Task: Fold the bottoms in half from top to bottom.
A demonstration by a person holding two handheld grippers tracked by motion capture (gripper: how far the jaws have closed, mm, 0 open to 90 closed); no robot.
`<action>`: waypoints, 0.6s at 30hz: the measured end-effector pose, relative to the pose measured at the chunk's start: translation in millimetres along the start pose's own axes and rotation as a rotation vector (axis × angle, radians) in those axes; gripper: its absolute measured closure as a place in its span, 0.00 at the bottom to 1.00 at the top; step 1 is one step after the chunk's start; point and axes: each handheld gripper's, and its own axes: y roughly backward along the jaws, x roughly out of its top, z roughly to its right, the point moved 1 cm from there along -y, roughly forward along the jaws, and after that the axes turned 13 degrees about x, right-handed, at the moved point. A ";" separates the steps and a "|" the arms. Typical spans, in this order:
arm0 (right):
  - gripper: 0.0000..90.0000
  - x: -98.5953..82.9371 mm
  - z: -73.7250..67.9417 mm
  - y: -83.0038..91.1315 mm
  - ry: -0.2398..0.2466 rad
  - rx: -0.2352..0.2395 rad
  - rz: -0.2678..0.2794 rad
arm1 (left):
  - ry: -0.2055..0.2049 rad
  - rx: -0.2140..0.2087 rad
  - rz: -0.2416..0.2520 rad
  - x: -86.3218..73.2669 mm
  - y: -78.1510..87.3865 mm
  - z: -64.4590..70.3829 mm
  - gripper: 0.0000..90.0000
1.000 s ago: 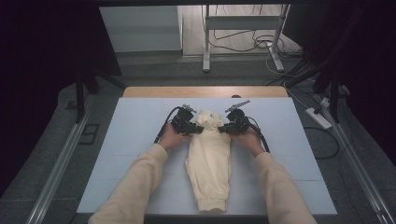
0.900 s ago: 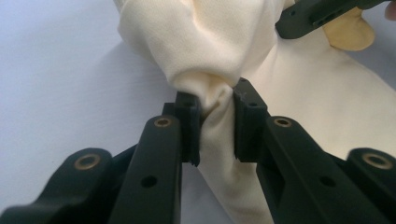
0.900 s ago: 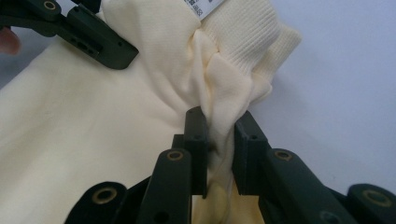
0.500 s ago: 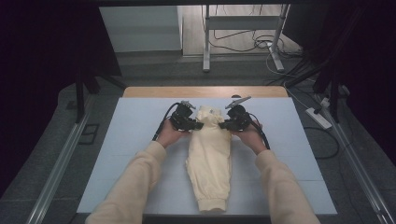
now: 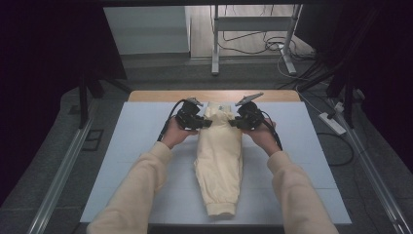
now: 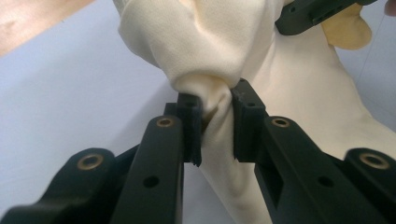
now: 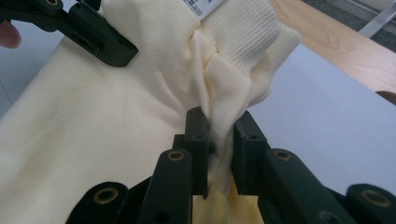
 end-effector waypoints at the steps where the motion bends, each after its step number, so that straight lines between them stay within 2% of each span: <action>1: 0.87 1.9 0.0 1.5 0.004 -0.001 0.004 | 0.000 0.005 0.009 2.7 3.2 -1.0 0.85; 4: 0.87 15.9 -1.3 11.6 0.028 -0.019 0.033 | -0.010 0.029 0.043 14.9 17.4 -5.1 0.85; 8: 0.87 30.6 -5.5 23.0 0.064 -0.053 0.062 | -0.013 0.050 0.079 22.9 28.7 -5.8 0.85; 18: 0.87 19.0 -2.7 9.4 0.041 -0.058 0.045 | -0.018 0.052 0.048 14.4 16.1 -3.6 0.86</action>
